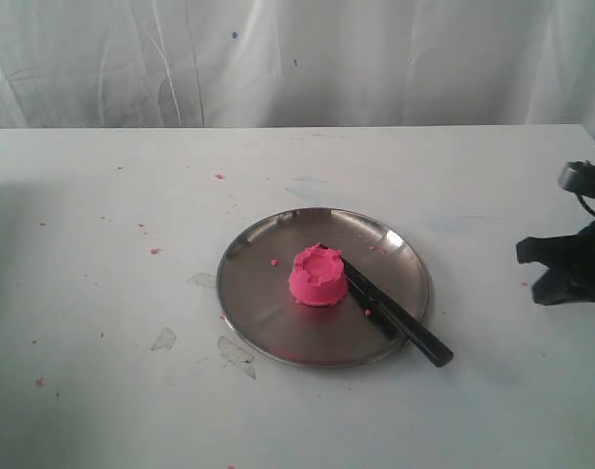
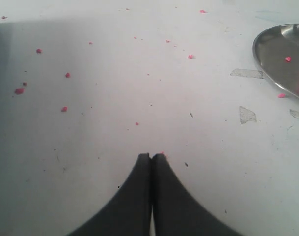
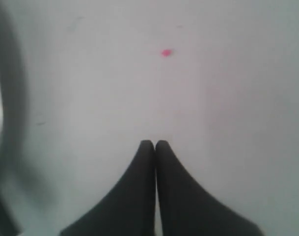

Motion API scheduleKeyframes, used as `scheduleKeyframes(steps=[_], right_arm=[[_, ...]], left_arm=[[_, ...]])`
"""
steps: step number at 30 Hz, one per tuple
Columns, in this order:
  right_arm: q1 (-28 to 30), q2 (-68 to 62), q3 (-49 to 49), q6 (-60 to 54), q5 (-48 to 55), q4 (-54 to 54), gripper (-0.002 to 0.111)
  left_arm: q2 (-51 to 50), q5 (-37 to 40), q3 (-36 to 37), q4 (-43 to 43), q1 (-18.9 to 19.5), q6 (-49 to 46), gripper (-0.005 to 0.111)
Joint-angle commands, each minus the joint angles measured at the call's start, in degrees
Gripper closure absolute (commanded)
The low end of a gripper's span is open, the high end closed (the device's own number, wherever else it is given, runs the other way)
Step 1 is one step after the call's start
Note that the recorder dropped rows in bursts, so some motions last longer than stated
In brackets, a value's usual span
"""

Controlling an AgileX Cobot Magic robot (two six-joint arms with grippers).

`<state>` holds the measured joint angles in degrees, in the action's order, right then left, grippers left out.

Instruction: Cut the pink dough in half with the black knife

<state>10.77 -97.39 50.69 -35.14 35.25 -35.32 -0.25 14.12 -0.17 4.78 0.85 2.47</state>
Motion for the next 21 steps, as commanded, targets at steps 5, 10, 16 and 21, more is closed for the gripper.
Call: scheduleKeyframes(steps=[5, 10, 16, 21], right_arm=[[2.5, -1.1, 0.0, -38.9, 29.4, -30.2, 0.108], [2.5, -5.1, 0.0, -33.4, 28.8, -28.2, 0.106], [0.0, -11.3, 0.0, -31.4, 28.4, -28.6, 0.085], [-0.6, -14.0, 0.2, -31.4, 27.5, -28.7, 0.074]], left_arm=[[0.3, 0.0, 0.2, 0.3, -0.1, 0.2, 0.107], [0.3, 0.0, 0.2, 0.3, -0.1, 0.2, 0.107], [0.3, 0.0, 0.2, 0.3, -0.1, 0.2, 0.107], [0.3, 0.0, 0.2, 0.3, -0.1, 0.2, 0.107]])
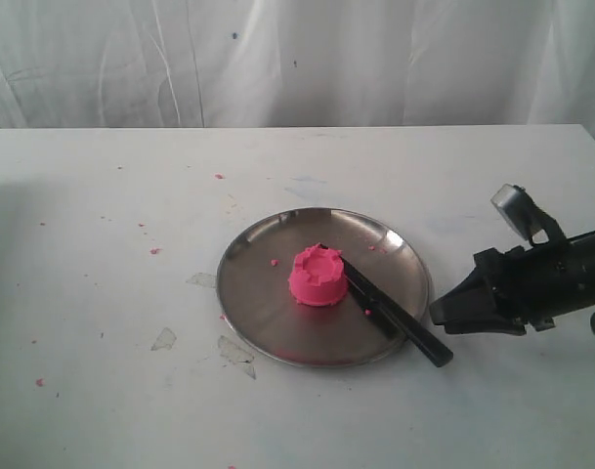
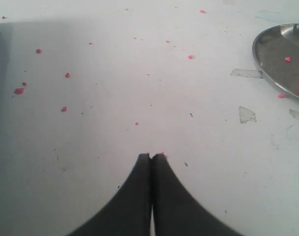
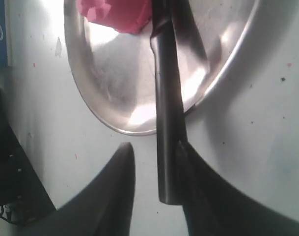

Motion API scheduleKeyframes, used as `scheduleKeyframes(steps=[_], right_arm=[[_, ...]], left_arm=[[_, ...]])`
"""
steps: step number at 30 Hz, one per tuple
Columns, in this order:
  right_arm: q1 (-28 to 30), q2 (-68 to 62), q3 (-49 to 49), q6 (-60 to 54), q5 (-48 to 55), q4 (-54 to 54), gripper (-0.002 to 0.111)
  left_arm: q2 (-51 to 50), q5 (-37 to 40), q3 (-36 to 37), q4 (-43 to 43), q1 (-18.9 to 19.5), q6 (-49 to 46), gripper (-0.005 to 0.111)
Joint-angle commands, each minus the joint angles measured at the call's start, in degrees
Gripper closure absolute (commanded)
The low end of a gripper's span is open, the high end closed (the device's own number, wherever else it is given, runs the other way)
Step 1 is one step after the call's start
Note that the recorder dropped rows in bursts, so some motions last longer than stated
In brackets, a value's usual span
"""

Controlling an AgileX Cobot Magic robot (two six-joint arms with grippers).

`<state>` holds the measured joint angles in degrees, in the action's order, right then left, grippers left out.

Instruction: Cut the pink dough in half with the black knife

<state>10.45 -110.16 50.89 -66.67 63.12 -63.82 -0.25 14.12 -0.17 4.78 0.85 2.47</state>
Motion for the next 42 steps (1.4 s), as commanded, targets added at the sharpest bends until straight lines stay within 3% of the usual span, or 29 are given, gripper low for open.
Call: scheduleKeyframes(steps=[1, 42], right_arm=[[-0.2, -1.4, 0.0, 0.6, -0.4, -0.2, 0.073], [-3.4, -1.4, -0.2, 3.9, -1.8, 4.4, 0.073]], left_arm=[[0.3, 0.0, 0.2, 0.3, -0.1, 0.2, 0.107], [0.3, 0.0, 0.2, 0.3, -0.1, 0.1, 0.107]])
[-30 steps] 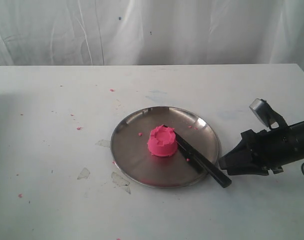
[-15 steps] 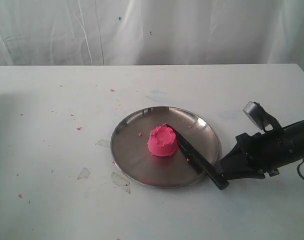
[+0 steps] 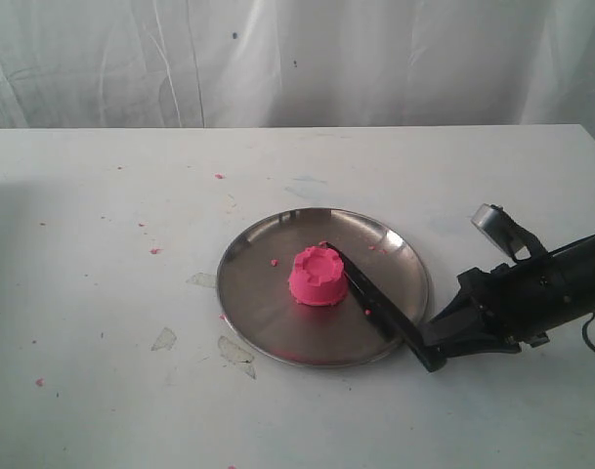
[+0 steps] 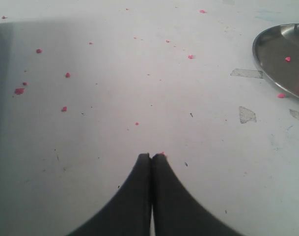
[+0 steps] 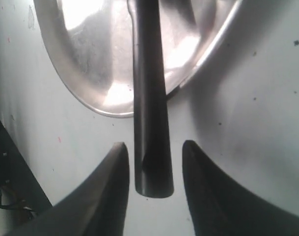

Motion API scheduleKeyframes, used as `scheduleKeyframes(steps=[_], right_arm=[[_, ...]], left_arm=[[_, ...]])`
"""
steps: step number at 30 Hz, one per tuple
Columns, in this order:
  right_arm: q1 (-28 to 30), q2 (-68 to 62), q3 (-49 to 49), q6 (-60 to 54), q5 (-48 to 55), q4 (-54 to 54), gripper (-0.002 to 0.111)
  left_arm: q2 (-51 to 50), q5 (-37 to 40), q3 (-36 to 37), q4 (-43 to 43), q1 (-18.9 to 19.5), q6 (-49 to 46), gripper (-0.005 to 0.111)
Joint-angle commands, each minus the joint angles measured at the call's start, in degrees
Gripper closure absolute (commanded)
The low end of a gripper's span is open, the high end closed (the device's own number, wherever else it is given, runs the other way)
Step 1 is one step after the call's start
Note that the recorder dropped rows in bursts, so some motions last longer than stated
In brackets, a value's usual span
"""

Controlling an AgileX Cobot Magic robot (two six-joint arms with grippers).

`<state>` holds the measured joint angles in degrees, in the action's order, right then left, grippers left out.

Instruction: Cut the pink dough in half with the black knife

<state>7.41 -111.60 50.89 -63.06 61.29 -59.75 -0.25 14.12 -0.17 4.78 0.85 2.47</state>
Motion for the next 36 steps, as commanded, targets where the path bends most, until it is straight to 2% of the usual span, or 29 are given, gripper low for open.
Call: scheduleKeyframes(steps=[1, 8, 36], right_arm=[[-0.6, 0.0, -0.2, 0.3, 0.1, 0.3, 0.073], [-3.0, 0.0, -0.2, 0.3, -0.2, 0.4, 0.073], [-3.0, -4.6, 1.0, 0.3, 0.0, -2.1, 0.073]], left_arm=[[0.3, 0.0, 0.2, 0.3, -0.1, 0.1, 0.107], [0.3, 0.0, 0.2, 0.3, -0.1, 0.1, 0.107], [0.3, 0.0, 0.2, 0.3, -0.1, 0.1, 0.107]])
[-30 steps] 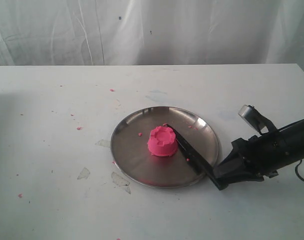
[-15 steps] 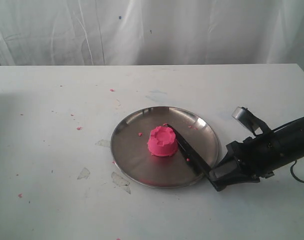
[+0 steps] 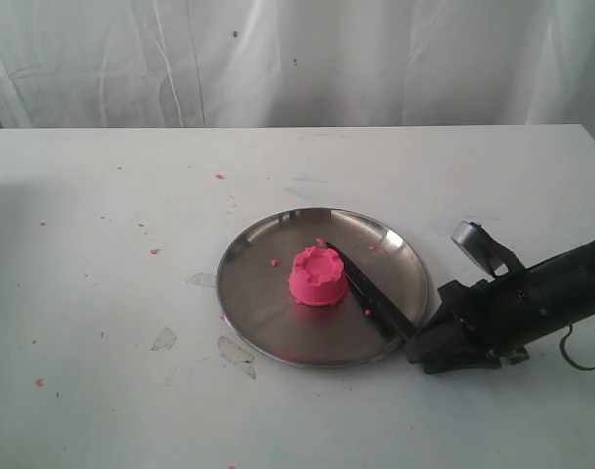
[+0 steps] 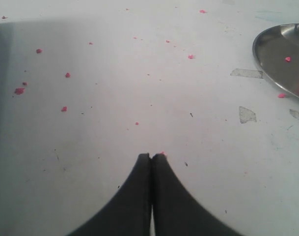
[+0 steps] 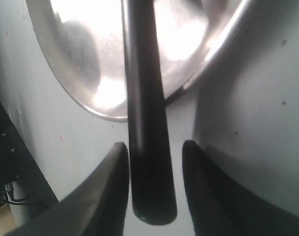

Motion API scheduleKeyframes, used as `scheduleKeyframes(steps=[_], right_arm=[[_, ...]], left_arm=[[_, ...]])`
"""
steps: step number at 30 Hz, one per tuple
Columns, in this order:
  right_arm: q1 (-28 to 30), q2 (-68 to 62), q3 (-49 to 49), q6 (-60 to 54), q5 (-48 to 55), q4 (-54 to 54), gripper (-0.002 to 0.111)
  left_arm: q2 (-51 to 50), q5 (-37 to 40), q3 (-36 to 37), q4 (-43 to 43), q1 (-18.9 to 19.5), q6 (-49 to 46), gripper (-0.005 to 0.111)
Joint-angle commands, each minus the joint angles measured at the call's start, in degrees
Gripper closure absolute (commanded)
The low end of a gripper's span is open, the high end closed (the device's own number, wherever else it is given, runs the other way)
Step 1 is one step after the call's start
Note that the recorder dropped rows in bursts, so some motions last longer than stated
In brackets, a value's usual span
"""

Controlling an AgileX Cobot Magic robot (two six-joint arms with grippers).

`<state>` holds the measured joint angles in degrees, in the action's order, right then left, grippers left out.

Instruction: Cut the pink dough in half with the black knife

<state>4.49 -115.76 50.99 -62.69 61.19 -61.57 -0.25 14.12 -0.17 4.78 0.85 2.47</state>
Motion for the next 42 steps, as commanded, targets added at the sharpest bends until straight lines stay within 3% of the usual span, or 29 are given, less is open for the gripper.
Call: scheduleKeyframes(steps=[1, 16, 28, 33, 37, 42], right_arm=[[0.0, -0.5, 1.2, -0.1, 0.1, -0.3, 0.073], [0.0, -0.5, 3.8, 3.8, 6.2, -0.4, 0.075], [0.0, -0.2, 5.5, 4.2, 4.0, 0.8, 0.075], [-0.2, 1.8, 8.7, 7.9, 8.8, 0.2, 0.076], [-2.6, 5.6, 9.0, 7.9, 8.8, 0.9, 0.081], [-11.4, 11.3, 9.0, 12.8, 4.2, 10.0, 0.082]], left_arm=[[0.3, 0.0, 0.2, 0.3, -0.1, 0.1, 0.107], [0.3, 0.0, 0.2, 0.3, -0.1, 0.1, 0.107], [0.3, 0.0, 0.2, 0.3, -0.1, 0.1, 0.107], [0.3, 0.0, 0.2, 0.3, -0.1, 0.1, 0.107], [0.3, 0.0, 0.2, 0.3, -0.1, 0.1, 0.107], [0.3, 0.0, 0.2, 0.3, -0.1, 0.1, 0.107]])
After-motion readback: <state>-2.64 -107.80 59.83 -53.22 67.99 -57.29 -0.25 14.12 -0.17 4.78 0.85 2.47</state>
